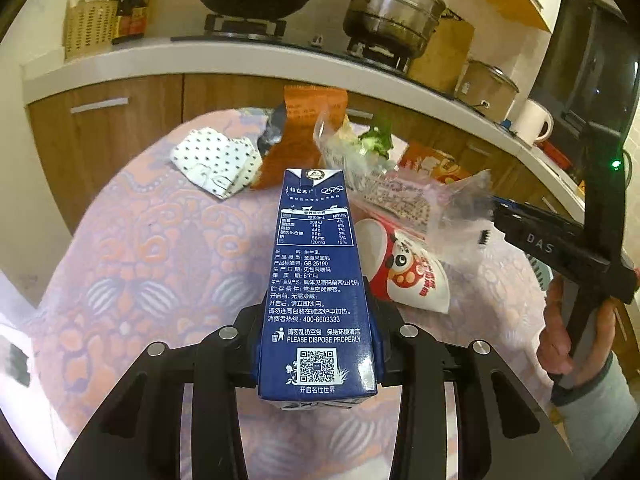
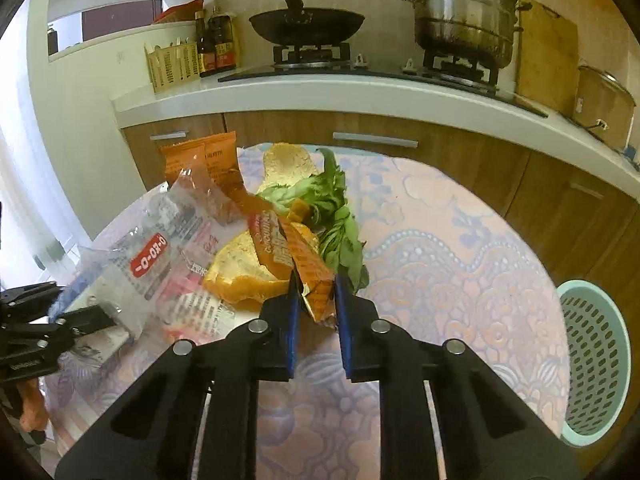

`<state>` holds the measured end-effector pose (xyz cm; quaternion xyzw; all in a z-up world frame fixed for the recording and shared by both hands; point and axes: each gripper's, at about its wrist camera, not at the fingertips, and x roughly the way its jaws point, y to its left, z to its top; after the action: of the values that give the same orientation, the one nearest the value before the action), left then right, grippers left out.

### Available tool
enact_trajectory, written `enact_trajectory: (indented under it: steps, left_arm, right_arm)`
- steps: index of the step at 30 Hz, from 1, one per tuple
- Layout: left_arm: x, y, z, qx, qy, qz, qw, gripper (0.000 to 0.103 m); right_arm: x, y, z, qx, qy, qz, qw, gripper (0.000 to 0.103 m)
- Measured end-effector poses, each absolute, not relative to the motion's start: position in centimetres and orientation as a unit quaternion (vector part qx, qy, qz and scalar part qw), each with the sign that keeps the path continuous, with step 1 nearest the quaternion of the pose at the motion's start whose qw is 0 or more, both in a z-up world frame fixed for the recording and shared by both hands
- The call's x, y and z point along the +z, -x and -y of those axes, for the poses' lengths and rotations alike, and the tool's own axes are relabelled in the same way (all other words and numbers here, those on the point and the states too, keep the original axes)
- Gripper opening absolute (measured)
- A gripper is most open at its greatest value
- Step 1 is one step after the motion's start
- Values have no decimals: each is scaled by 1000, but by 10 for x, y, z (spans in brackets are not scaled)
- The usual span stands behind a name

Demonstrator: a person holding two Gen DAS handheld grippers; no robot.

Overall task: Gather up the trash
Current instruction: 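Carry carton and wrapper over the blue basket and open both tools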

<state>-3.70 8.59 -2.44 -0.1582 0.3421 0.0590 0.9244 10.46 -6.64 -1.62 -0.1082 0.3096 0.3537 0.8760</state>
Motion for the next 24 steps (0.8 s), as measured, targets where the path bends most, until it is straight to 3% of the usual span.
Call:
enact_trajectory:
  steps: [12, 24]
  left_arm:
    - [38, 64, -75, 75, 141, -270, 949, 36]
    - [85, 34, -27, 33, 100, -222, 969, 36]
  right_arm:
    - [21, -79, 100, 318, 97, -243, 911, 11]
    - [36, -77, 145, 294, 66, -224, 927, 11]
